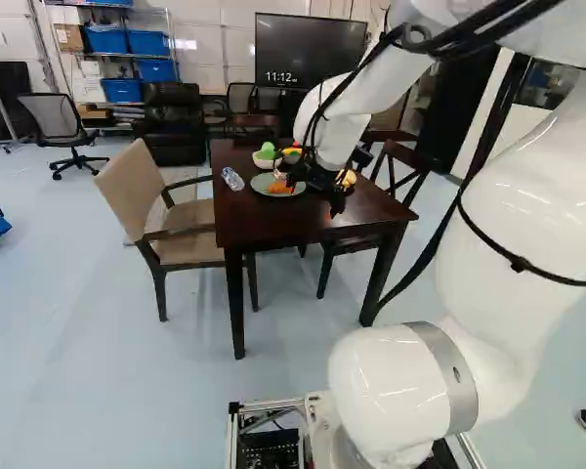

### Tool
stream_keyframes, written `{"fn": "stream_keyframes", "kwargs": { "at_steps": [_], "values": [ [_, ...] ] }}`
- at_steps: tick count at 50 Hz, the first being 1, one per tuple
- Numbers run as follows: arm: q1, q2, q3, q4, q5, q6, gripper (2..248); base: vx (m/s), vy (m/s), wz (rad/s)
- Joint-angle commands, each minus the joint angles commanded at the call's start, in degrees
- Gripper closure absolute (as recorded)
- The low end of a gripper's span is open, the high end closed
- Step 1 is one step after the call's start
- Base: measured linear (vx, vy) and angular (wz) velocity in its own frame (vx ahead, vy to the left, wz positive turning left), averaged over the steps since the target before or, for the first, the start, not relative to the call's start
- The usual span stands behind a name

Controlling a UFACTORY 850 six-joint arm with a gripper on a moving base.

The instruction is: Move the croissant to the empty plate

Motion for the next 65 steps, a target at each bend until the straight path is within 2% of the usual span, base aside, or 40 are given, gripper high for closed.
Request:
{"fn": "stream_keyframes", "kwargs": {
  "at_steps": [47,65],
  "values": [
    [-0.8,7.9,19.6,-3.9,32.8,-16.8,3,0.0,0.0,0.0],
    [-1.1,10.4,25.9,-5.1,43.3,-22.1,3,0.0,0.0,0.0]
  ]
}}
